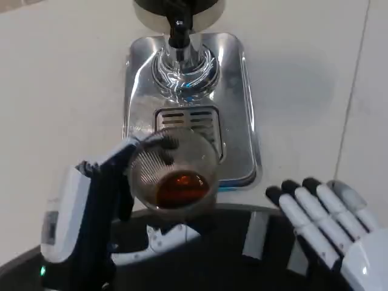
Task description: Grasp the cup under the faucet to collect the drink, then remove the cup.
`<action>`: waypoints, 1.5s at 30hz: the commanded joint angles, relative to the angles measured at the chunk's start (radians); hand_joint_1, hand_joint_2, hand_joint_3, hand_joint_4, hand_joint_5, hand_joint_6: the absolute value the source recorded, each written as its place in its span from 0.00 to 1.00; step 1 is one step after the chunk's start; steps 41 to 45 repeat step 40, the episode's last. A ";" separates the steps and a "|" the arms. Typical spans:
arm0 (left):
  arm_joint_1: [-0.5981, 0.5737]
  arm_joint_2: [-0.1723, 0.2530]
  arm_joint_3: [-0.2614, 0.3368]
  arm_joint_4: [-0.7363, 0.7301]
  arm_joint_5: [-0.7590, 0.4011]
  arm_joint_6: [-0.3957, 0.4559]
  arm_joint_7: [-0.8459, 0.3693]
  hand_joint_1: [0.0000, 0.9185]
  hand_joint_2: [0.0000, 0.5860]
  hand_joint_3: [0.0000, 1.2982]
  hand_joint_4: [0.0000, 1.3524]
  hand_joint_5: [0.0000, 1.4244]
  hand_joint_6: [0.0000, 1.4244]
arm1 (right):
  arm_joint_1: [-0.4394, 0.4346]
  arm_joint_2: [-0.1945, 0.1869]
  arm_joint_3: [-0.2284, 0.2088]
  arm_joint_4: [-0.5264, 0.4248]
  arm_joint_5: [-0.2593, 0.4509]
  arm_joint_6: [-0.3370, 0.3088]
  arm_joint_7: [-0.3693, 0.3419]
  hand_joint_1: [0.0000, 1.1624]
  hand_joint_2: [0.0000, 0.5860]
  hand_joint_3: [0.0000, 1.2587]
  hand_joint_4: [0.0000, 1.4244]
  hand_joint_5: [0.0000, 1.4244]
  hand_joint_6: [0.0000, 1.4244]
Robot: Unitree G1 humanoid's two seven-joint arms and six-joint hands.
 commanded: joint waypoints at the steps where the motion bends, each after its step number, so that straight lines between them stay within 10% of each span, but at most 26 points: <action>1: 0.061 0.010 -0.003 -0.056 0.004 -0.060 -0.016 0.79 0.10 0.96 0.93 0.95 1.00 | 0.067 0.048 0.034 -0.032 -0.060 -0.040 -0.037 0.07 0.96 0.00 0.00 0.00 0.00; 12: 0.127 0.011 -0.018 -0.089 0.001 -0.140 -0.068 0.79 0.10 0.97 0.93 0.95 1.00 | 0.164 0.136 0.066 -0.099 -0.150 -0.080 -0.107 0.07 1.00 0.00 0.00 0.00 0.00; 45: 0.088 -0.025 -0.009 -0.050 -0.009 -0.132 -0.090 0.80 0.11 0.97 0.93 0.95 1.00 | 0.072 0.166 0.083 -0.067 -0.126 -0.032 -0.036 0.07 1.00 0.00 0.00 0.00 0.00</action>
